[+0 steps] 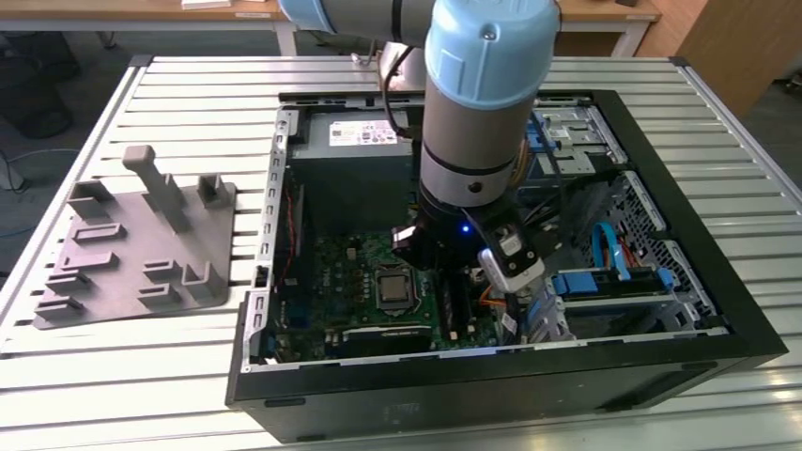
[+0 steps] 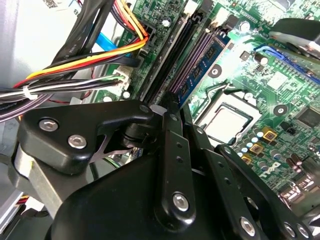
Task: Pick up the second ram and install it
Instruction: 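Insert the second ram into the second slot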
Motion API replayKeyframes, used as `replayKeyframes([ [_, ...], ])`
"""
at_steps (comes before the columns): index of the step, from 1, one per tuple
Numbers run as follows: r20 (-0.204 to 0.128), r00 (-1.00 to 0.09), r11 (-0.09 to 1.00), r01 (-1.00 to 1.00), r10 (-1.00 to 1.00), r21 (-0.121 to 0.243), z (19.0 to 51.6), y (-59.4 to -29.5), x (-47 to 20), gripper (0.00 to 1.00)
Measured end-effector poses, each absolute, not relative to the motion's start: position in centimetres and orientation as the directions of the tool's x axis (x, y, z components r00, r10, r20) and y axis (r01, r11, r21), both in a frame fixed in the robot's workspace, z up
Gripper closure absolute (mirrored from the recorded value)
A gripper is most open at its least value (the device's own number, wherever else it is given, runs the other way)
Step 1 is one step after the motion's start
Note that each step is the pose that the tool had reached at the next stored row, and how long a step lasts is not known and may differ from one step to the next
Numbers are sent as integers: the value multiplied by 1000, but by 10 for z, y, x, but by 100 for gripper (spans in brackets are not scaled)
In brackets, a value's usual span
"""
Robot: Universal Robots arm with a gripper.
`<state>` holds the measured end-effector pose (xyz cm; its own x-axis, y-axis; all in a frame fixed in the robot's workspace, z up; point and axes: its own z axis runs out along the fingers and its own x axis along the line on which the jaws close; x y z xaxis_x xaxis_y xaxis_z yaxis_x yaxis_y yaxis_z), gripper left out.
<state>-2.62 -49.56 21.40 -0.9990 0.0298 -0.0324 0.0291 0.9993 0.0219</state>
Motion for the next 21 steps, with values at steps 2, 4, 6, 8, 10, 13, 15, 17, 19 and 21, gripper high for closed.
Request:
replayKeyframes([
  [2,-32,-999,999,29,30,21,214,-496,-26,86],
  [4,-31,-999,1000,24,25,20,214,-496,-26,86],
  [6,-30,-999,1000,13,13,20,214,-496,-25,86],
  [8,-28,-1000,1000,5,5,20,214,-496,-24,86],
  [10,-27,-1000,1000,0,1,20,213,-495,-24,86],
  [13,-26,-1000,1000,-1,0,21,211,-496,-24,86],
  [15,-26,-1000,1000,-1,0,22,211,-496,-24,86],
  [17,-26,-1000,1000,-1,0,22,210,-496,-24,86],
  [19,-26,-1000,1000,-1,0,23,209,-495,-24,86],
  [21,-25,-1000,1000,-1,0,24,207,-496,-24,86],
])
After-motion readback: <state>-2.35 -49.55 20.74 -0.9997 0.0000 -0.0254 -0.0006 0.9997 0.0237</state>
